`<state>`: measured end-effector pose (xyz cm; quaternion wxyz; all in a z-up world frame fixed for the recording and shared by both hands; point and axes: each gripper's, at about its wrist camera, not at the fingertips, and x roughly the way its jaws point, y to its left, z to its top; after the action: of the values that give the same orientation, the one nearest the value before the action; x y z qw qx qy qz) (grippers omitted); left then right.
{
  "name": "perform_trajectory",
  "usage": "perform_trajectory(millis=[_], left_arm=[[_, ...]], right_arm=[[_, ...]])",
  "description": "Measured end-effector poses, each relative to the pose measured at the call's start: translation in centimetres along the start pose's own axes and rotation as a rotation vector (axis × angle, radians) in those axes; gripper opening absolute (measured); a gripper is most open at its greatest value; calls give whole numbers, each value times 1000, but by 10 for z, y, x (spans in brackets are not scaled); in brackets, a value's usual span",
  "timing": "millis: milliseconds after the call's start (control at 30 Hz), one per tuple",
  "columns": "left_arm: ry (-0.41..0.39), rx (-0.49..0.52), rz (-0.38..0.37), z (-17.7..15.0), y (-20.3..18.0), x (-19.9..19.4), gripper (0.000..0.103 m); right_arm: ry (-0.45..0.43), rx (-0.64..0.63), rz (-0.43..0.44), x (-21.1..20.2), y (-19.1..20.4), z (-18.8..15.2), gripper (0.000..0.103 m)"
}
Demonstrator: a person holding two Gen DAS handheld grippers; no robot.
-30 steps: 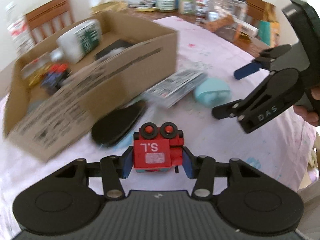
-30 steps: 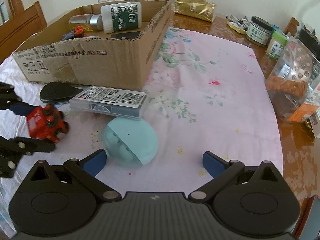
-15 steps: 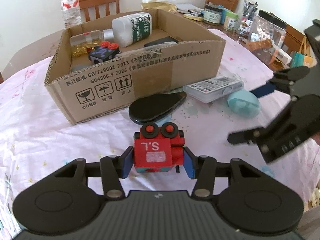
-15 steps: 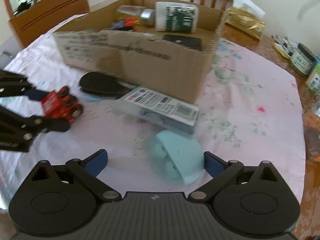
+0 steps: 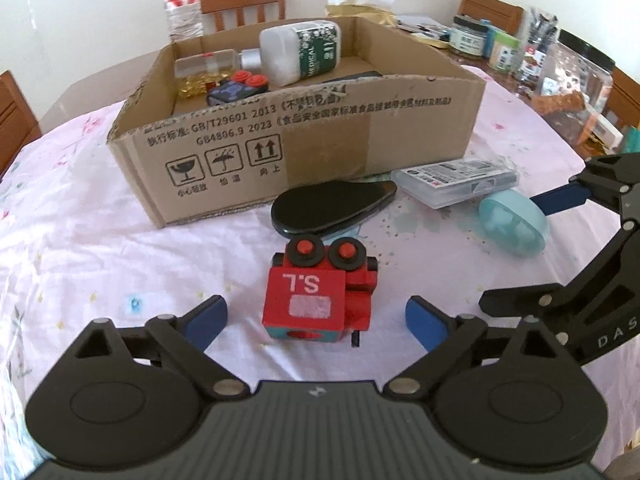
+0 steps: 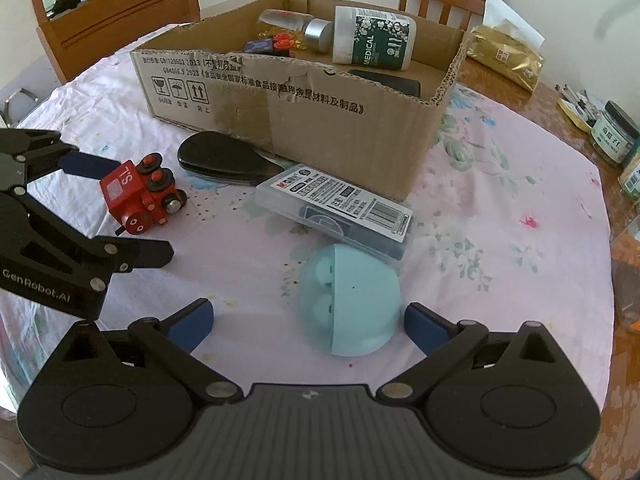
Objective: Organize rigid objects
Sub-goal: 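Lift the toy train with the left tool while the right tool grasps the light blue round case, then lower the blue case into the box with the right tool while the left tool carries the train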
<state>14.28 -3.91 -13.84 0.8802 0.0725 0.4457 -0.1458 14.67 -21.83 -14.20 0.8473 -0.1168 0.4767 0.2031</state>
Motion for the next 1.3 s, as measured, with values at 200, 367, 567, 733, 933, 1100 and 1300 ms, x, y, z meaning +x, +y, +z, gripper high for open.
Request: perform_trajectory(millis=[200, 367, 567, 733, 933, 1100, 1300], left_arm=[[1, -34, 24, -1, -5, -3, 85], [-9, -55, 48, 0, -12, -9, 71], [-21, -63, 66, 1, -16, -9, 68], [-19, -66, 66, 2, -15, -8, 58], [-27, -56, 66, 4, -14, -6, 58], [-28, -40, 39, 6, -14, -6, 50], [-35, -28, 25, 5, -14, -5, 50]], right_arm=[[-22, -7, 2, 0, -10, 3, 94], [-33, -8, -1, -3, -14, 6, 80], [-44, 17, -21, -4, -12, 6, 70], [-38, 36, -34, -7, -12, 6, 59], [-47, 49, -44, -5, -11, 6, 59], [-41, 60, -60, -6, -8, 7, 58], [-41, 71, -64, -6, -7, 6, 58]])
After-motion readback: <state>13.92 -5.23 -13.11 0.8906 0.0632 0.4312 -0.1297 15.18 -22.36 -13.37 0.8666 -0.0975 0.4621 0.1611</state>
